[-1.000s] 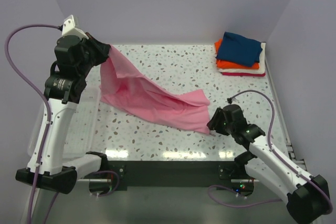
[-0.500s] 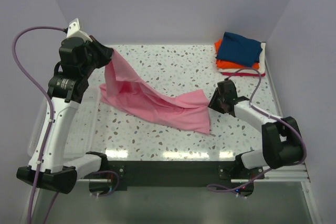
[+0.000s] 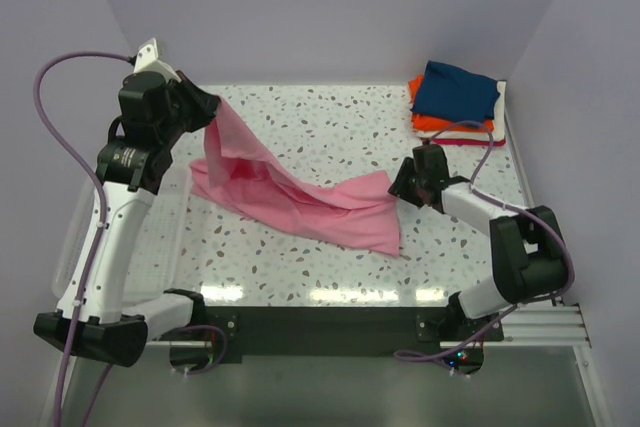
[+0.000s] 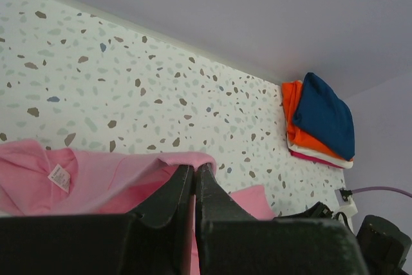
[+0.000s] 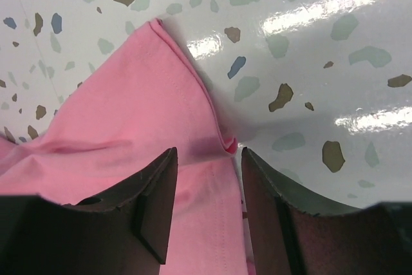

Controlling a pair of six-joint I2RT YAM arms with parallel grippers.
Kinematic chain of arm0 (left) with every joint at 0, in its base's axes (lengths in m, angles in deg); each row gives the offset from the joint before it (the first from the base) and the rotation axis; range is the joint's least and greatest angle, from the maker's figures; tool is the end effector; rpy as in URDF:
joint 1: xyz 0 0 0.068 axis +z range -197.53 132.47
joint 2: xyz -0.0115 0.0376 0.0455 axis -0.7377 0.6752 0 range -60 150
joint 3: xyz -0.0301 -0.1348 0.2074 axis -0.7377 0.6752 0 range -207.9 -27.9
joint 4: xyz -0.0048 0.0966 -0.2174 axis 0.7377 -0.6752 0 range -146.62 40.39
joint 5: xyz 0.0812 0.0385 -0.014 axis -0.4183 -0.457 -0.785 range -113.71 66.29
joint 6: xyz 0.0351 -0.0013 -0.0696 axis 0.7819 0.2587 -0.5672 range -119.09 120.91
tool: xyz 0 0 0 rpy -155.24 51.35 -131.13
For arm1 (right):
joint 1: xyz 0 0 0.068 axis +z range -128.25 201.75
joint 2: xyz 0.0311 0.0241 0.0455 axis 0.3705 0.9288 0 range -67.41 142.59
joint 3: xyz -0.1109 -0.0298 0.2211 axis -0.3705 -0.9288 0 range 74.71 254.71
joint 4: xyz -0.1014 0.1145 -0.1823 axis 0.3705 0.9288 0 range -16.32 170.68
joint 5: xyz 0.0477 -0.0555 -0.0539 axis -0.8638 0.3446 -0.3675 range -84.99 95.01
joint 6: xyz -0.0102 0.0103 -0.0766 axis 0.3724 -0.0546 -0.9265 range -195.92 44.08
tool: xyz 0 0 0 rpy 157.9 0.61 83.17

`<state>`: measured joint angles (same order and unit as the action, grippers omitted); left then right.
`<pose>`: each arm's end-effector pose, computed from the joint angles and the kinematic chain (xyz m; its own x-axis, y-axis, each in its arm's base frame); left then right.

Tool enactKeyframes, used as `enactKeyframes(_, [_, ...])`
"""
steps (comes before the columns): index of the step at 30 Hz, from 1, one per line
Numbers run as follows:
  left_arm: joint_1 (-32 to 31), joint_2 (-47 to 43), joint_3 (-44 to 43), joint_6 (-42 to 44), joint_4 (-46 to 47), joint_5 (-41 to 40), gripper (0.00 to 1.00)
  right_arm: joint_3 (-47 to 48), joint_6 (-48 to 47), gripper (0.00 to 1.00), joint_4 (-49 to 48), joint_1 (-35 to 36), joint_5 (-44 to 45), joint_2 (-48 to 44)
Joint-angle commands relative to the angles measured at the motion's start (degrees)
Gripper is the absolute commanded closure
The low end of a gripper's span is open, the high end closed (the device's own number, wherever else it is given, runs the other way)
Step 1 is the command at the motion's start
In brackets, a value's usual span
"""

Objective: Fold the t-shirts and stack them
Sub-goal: Flatten the tshirt out

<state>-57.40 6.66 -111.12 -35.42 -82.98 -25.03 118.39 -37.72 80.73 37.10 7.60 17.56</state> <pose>0.2497 -0.0419 0.4129 -0.3180 -0.5459 -0.7752 -0.0481 0.8259 -0.5618 0.2873 0.0758 0.1472 -0.7118 0.4452 -0.5433 0.2604 0.8856 0.3845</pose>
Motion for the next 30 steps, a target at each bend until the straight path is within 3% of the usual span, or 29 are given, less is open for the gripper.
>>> enactKeyframes(1, [0.5, 0.0, 0.4, 0.1, 3.7, 1.1, 1.00, 2.6, 0.5, 0.53, -3.3, 0.0, -0.7, 2.9])
enactKeyframes(8, [0.5, 0.2, 1.0, 0.1, 3.7, 1.1, 1.00, 4.0, 1.1, 0.61, -3.1, 0.1, -2.5, 4.9])
enactKeyframes(11, [0.6, 0.2, 1.5, 0.0, 3.7, 0.8, 1.00, 5.2, 0.9, 0.76, -1.7, 0.0, -2.5, 3.6])
enactKeyframes(12, [0.6, 0.2, 1.5, 0.0, 3.7, 0.7, 1.00, 5.8, 0.7, 0.87, -0.2, 0.0, -2.5, 2.5])
enactKeyframes(15, [0.7, 0.1, 0.6, 0.5, 3.1, 0.0, 1.00, 8.7, -0.2, 1.00, 4.0, -0.1, -2.5, -0.8])
enactKeyframes(25, [1.2, -2.5, -8.5, 2.1, -1.6, -4.9, 1.00, 21.8, -3.6, 1.00, 19.0, -9.5, -7.0, -17.9])
enactKeyframes(30, [1.2, -5.9, -14.2, 2.1, -4.5, -6.3, 1.00, 30.4, -5.1, 1.00, 25.4, -10.9, -7.6, -23.4])
